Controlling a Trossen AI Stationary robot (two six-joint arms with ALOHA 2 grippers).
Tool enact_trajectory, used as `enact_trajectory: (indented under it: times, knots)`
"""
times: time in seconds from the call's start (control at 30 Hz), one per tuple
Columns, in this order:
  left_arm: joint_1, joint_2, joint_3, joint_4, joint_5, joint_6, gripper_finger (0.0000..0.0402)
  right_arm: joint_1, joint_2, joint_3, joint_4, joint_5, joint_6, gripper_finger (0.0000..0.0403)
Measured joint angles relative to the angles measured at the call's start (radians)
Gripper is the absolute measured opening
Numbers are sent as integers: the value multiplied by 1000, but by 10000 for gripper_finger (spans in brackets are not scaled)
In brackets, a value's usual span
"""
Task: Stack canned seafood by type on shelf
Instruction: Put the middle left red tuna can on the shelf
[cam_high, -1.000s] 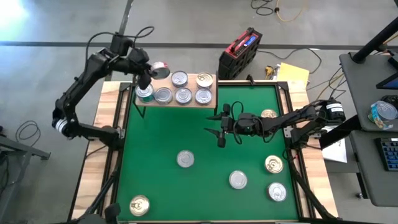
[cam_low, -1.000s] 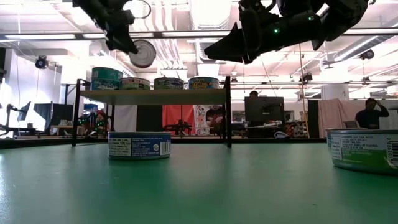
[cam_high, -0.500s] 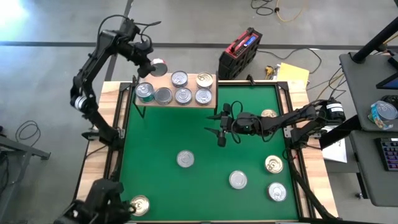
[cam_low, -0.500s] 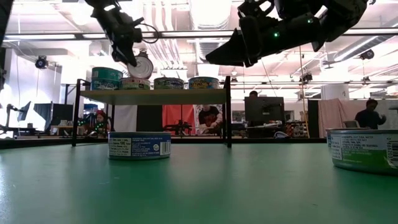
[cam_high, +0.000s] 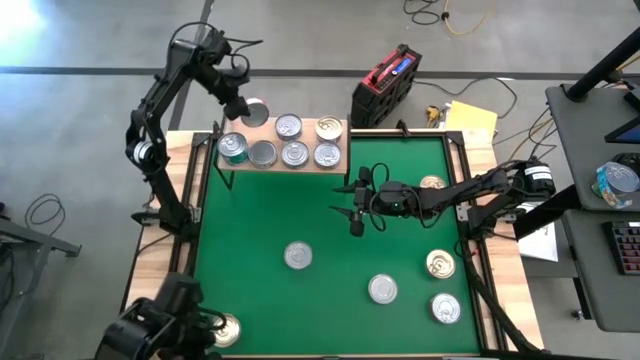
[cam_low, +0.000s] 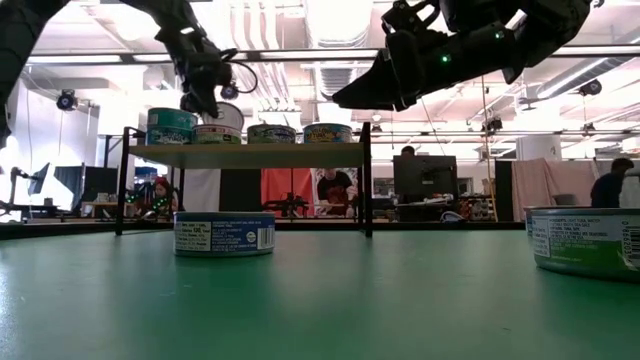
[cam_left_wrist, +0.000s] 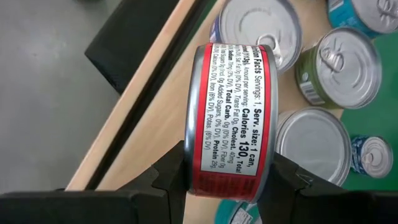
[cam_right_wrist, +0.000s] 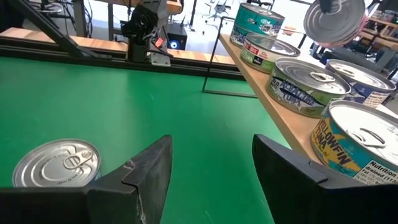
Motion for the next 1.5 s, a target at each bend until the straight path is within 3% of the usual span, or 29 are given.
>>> enact_trajectory:
  times: [0.5, 1.5]
  knots:
    - [0, 0, -92, 36, -1, 1, 122, 0, 0, 0, -6, 0, 3, 216]
    - [-1, -2, -145, 52, 13, 5, 122, 0, 0, 0, -6, 0, 3, 217]
